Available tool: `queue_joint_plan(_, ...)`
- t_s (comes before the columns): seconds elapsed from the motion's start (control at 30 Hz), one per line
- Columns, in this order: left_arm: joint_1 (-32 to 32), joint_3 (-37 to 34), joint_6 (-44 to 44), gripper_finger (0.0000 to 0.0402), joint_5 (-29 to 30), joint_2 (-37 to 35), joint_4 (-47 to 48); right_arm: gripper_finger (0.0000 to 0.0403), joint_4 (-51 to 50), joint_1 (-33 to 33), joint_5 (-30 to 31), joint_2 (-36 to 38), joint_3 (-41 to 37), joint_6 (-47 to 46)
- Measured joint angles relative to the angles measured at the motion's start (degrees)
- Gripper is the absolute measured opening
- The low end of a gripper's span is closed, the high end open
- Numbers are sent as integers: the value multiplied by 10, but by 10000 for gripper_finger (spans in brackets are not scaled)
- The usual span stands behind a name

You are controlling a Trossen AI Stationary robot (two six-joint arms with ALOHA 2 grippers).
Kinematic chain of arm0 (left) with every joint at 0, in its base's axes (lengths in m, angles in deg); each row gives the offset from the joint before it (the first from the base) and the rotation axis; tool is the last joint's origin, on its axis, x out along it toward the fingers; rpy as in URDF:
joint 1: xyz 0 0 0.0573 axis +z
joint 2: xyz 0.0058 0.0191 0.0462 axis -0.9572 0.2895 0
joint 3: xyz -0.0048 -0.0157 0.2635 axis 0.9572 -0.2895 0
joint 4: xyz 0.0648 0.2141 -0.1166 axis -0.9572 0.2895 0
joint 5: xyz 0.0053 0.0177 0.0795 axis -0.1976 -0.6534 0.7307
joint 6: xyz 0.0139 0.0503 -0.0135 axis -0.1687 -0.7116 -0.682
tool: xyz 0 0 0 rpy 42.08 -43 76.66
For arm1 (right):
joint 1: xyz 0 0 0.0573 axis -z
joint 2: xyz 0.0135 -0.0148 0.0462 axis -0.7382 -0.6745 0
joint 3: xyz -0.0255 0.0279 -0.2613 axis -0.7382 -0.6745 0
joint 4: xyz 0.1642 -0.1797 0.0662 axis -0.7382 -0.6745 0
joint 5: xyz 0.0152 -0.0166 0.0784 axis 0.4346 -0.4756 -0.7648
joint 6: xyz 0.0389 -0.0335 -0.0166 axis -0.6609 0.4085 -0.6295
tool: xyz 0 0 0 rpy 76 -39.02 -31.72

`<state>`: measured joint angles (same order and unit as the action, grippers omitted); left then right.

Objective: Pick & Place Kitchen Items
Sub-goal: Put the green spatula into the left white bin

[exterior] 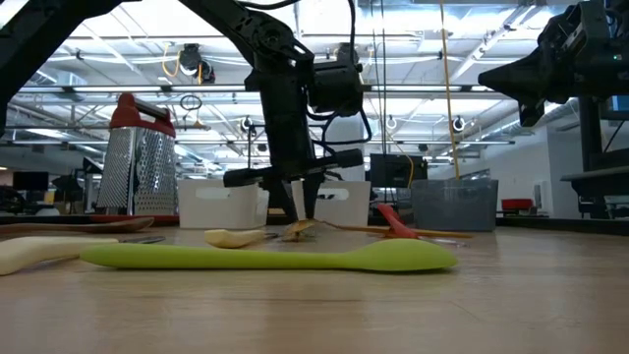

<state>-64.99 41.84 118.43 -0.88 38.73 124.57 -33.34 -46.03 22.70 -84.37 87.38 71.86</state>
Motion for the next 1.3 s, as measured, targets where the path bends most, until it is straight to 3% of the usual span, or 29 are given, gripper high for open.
queue_joint_plan(0.1, 1, 0, -7, 10, -2, 0, -6, 4, 0, 0, 0, 0, 0, 0)
queue_joint_plan(0.43, 2, -2, -16, 7, 5, -6, -10, 4, 0, 0, 0, 0, 0, 0)
queue_joint_plan(0.87, -3, -4, -30, 4, 133, -48, -21, 4, 0, 0, 0, 0, 0, 0)
queue_joint_plan(1.3, -19, -3, -59, 3, 137, -48, -46, 4, 0, 0, 0, 0, 0, 0)
